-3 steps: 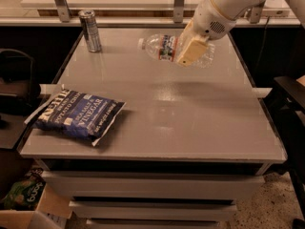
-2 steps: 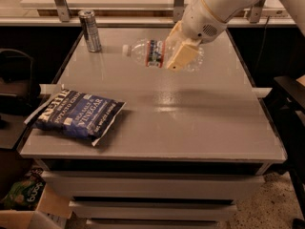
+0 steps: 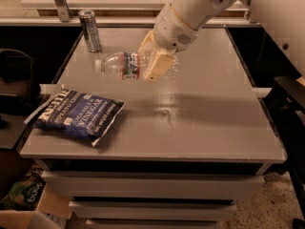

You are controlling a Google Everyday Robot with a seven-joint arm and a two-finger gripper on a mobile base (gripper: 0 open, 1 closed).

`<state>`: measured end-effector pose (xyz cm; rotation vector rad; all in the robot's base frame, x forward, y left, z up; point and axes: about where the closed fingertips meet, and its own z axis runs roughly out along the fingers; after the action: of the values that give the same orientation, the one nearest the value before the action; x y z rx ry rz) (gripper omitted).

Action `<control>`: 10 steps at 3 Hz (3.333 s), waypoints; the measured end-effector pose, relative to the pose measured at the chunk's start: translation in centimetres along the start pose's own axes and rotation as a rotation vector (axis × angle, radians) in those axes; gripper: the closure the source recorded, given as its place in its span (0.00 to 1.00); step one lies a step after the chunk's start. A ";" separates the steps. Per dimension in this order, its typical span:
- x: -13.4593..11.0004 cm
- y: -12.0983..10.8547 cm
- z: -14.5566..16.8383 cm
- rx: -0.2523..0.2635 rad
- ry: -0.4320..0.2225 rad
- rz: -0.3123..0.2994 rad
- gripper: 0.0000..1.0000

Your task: Move water bottle near blue chip bag

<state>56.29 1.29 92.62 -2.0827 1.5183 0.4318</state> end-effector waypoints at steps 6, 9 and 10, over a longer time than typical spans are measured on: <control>0.5 -3.3 9.0 -0.013 0.136 0.102 1.00; 0.6 -3.7 9.2 -0.030 0.107 0.105 0.36; 0.4 -3.6 8.9 -0.036 0.086 0.079 0.13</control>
Offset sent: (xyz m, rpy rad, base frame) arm 0.0160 0.0375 -0.0366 -0.0961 -0.0450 -0.0022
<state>60.25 6.96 86.00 -2.0990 1.6584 0.4062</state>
